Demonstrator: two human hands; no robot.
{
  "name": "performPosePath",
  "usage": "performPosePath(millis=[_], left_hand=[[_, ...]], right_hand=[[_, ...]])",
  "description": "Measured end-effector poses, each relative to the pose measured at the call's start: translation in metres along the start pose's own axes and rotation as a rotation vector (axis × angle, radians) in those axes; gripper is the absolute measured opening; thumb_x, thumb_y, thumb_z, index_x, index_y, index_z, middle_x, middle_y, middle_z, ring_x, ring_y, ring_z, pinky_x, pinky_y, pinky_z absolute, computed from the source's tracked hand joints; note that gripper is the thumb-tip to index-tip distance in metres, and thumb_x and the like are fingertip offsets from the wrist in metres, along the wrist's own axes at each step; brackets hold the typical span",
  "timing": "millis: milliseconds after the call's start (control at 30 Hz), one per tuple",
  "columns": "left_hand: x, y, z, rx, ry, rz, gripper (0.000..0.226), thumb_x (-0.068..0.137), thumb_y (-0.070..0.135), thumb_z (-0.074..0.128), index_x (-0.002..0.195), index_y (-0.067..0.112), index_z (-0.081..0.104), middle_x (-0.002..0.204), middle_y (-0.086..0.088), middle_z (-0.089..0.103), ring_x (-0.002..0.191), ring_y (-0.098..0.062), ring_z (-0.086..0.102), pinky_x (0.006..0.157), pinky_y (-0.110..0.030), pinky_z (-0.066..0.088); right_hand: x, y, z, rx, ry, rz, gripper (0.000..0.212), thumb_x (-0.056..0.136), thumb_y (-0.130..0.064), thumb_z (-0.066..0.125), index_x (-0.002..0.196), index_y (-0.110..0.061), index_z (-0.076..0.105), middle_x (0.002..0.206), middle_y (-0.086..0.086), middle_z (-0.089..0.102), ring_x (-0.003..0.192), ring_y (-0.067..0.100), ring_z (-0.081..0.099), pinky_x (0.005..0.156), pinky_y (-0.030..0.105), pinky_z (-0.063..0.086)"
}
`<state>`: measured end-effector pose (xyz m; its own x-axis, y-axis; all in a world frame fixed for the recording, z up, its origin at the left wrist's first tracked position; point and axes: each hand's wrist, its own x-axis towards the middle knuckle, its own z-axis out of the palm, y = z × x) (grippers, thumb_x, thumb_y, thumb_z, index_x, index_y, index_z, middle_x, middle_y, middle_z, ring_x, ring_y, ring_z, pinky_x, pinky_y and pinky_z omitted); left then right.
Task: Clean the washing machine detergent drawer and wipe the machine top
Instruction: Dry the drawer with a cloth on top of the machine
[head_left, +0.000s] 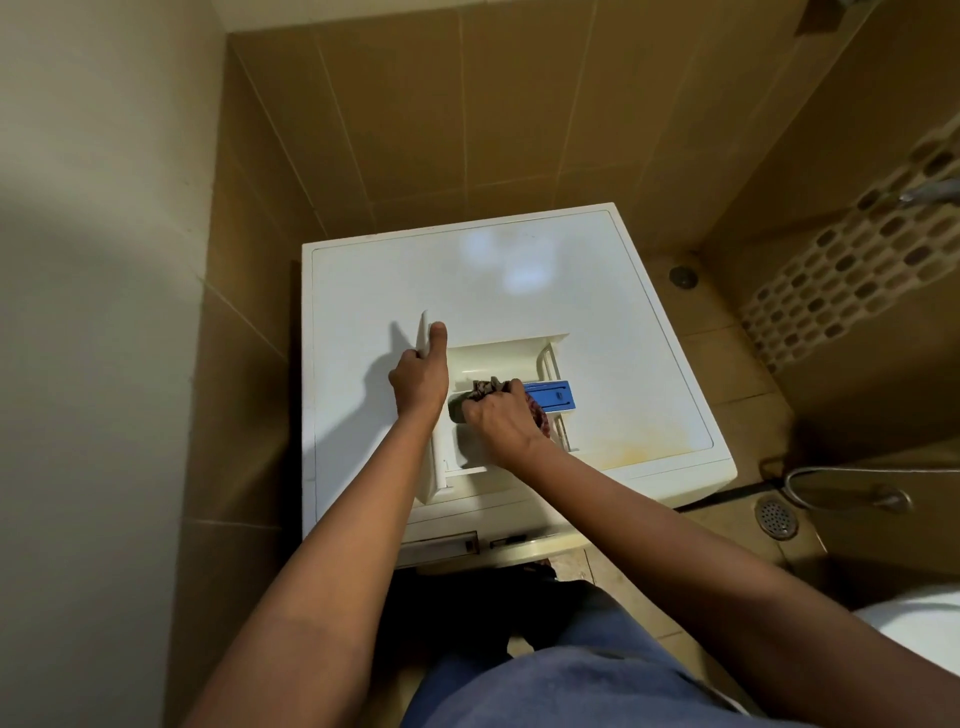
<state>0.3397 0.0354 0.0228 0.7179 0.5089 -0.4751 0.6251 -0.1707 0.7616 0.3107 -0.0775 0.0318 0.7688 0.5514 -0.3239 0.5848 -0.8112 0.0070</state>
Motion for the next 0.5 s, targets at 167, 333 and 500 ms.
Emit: performPosePath(millis=[167, 333, 500], left_hand=[[0.001, 0.002, 0.001, 0.030, 0.004, -0.008, 0.076, 0.090, 0.069, 0.038, 0.109, 0.000, 0.060, 0.114, -0.017, 0.060, 0.098, -0.032, 0.057, 0.073, -0.035, 0.041], [0.000, 0.003, 0.000, 0.039, -0.005, -0.020, 0.077, 0.088, 0.071, 0.036, 0.108, 0.001, 0.060, 0.113, -0.018, 0.060, 0.096, -0.032, 0.058, 0.072, -0.036, 0.041], [-0.002, 0.004, -0.001, 0.032, -0.012, -0.011, 0.075, 0.089, 0.070, 0.036, 0.107, 0.001, 0.060, 0.111, -0.017, 0.061, 0.095, -0.031, 0.058, 0.073, -0.035, 0.041]], right_hand=[[0.004, -0.006, 0.012, 0.344, 0.057, 0.025, 0.038, 0.079, -0.010, 0.057, 0.115, -0.012, 0.045, 0.097, 0.007, 0.065, 0.091, 0.030, 0.060, 0.090, 0.039, 0.034], [-0.010, 0.001, 0.021, 0.836, 0.298, 0.092, 0.034, 0.074, 0.001, 0.061, 0.103, -0.010, 0.045, 0.087, -0.006, 0.061, 0.076, 0.020, 0.058, 0.066, 0.025, 0.035], [-0.024, 0.015, 0.010, 1.439, 0.279, 0.132, 0.033, 0.078, -0.001, 0.068, 0.096, -0.021, 0.049, 0.099, 0.005, 0.066, 0.091, 0.022, 0.065, 0.072, 0.033, 0.056]])
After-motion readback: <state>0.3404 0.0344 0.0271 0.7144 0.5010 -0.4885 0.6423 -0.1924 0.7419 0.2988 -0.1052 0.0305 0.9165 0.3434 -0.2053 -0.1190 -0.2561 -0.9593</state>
